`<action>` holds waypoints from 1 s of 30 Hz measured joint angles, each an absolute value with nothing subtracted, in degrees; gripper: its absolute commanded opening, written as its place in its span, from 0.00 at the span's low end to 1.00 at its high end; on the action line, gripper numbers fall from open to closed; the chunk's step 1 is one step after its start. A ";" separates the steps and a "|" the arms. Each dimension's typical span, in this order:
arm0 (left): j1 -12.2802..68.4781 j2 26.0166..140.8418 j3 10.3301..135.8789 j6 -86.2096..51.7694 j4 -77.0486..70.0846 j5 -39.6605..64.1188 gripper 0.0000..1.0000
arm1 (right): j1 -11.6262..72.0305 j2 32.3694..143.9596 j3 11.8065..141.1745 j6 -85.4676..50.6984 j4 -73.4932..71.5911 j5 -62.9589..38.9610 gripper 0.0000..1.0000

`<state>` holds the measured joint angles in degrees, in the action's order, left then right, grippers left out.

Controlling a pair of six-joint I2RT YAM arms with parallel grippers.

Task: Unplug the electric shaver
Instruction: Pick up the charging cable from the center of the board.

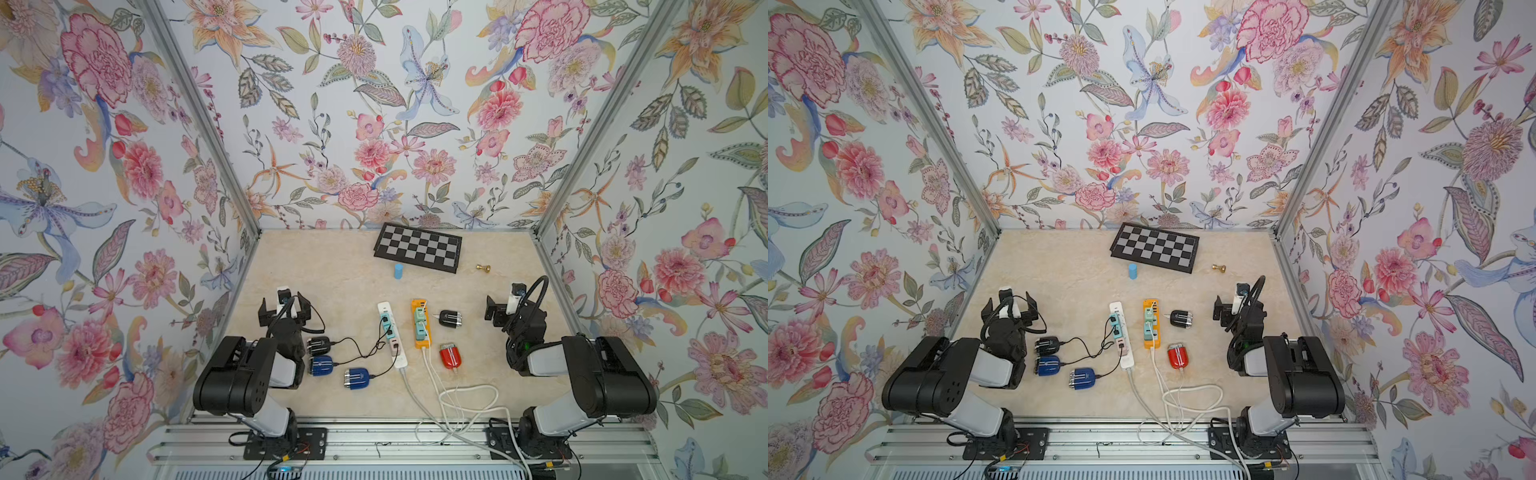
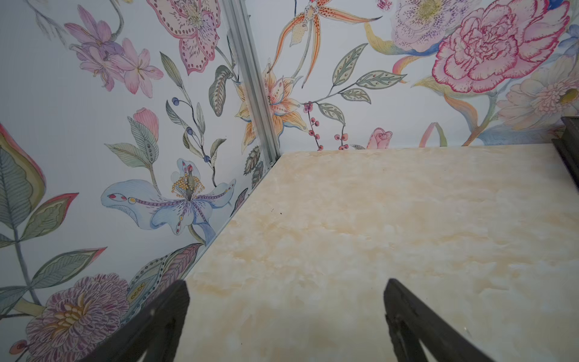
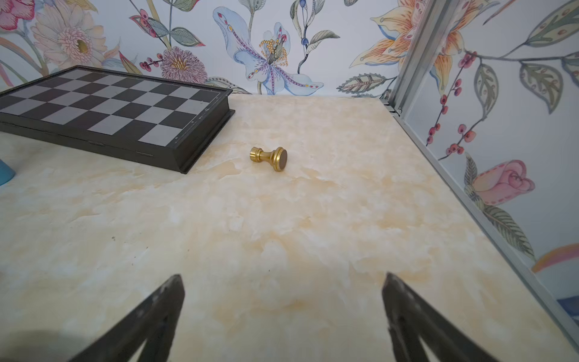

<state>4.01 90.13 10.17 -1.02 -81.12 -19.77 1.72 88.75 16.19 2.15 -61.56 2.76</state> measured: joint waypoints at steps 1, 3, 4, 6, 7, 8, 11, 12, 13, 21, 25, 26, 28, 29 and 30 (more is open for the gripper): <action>4.01 90.13 10.17 -1.02 -81.12 -19.75 0.99 | 1.72 88.75 16.19 2.15 -61.56 2.76 1.00; 4.01 90.13 10.17 -1.02 -81.12 -19.75 0.99 | 1.72 88.75 16.19 2.15 -61.56 2.76 1.00; 4.01 90.13 10.17 -1.02 -81.12 -19.75 0.99 | 1.72 88.75 16.19 2.15 -61.56 2.76 1.00; 4.01 90.13 10.17 -1.02 -81.12 -19.77 1.00 | 1.72 88.75 16.19 2.15 -61.56 2.79 1.00; 4.01 90.13 10.17 -1.02 -81.12 -19.75 0.99 | 1.72 88.75 16.19 2.15 -61.56 2.76 1.00; 4.01 90.13 10.17 -1.02 -81.12 -19.75 0.99 | 1.72 88.75 16.19 2.15 -61.56 2.76 1.00; 4.01 90.13 10.17 -1.04 -81.12 -19.75 1.00 | 1.72 88.75 16.19 2.15 -61.56 2.79 1.00; 4.01 90.13 10.17 -1.02 -81.12 -19.77 0.99 | 1.72 88.75 16.19 2.15 -61.56 2.76 1.00; 4.01 90.13 10.17 -1.02 -81.12 -19.77 0.99 | 1.72 88.75 16.19 2.15 -61.56 2.76 1.00; 2.61 89.41 10.44 -1.48 -79.53 -17.19 0.99 | 1.74 88.75 16.19 2.15 -61.56 2.79 1.00; 2.61 89.23 10.44 -1.48 -79.26 -16.71 0.99 | 1.72 88.75 16.19 2.15 -61.56 2.76 1.00; 2.61 89.23 10.44 -1.48 -79.24 -16.71 0.99 | 1.72 88.75 16.19 2.15 -61.56 2.79 1.00; 2.61 89.23 10.46 -1.48 -79.24 -16.71 0.99 | 1.72 88.75 16.19 2.15 -61.56 2.79 1.00; 2.61 89.23 10.46 -1.48 -79.24 -16.69 0.99 | 1.72 88.75 16.19 2.15 -61.56 2.76 1.00; 2.61 89.23 10.46 -1.48 -79.24 -16.69 0.99 | 1.72 88.75 16.19 2.15 -61.54 2.76 1.00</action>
